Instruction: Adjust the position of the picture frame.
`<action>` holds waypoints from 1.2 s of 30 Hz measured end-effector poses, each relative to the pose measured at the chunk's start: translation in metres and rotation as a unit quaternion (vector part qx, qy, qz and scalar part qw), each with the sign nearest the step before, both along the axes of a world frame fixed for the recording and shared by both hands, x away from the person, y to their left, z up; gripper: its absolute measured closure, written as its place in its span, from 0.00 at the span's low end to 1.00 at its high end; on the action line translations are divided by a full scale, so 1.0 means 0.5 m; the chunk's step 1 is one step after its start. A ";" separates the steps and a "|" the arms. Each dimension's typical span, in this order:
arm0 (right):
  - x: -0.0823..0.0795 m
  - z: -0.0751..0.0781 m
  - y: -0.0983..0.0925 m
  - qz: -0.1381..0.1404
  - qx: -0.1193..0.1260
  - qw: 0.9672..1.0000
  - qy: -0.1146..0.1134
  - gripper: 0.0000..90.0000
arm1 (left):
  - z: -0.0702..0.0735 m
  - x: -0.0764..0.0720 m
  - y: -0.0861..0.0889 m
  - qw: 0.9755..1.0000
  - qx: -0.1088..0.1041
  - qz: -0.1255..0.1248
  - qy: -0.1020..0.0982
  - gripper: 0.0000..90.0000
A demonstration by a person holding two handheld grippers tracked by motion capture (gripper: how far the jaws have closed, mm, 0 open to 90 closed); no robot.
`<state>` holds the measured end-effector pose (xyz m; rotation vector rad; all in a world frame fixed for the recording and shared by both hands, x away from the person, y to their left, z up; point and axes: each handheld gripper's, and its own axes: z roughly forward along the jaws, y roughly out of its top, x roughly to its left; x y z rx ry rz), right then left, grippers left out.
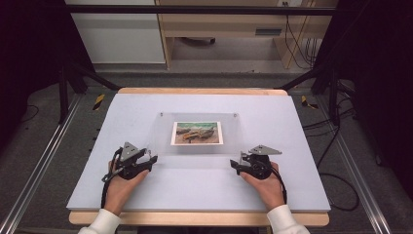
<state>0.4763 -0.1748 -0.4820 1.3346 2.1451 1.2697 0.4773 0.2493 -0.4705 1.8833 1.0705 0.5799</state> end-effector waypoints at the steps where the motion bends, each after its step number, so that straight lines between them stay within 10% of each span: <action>1: -0.002 0.002 -0.001 0.000 0.002 1.000 0.001 0.38 | 0.003 -0.002 0.002 1.000 -0.005 -0.002 -0.001 0.42; 15: -0.010 0.035 -0.022 -0.005 0.034 0.999 -0.003 0.14 | 0.027 -0.011 0.020 0.997 -0.065 -0.036 0.009 0.14; 36: -0.001 0.069 -0.010 -0.034 0.049 0.998 -0.026 0.17 | 0.062 -0.017 0.023 0.995 -0.098 -0.009 -0.015 0.21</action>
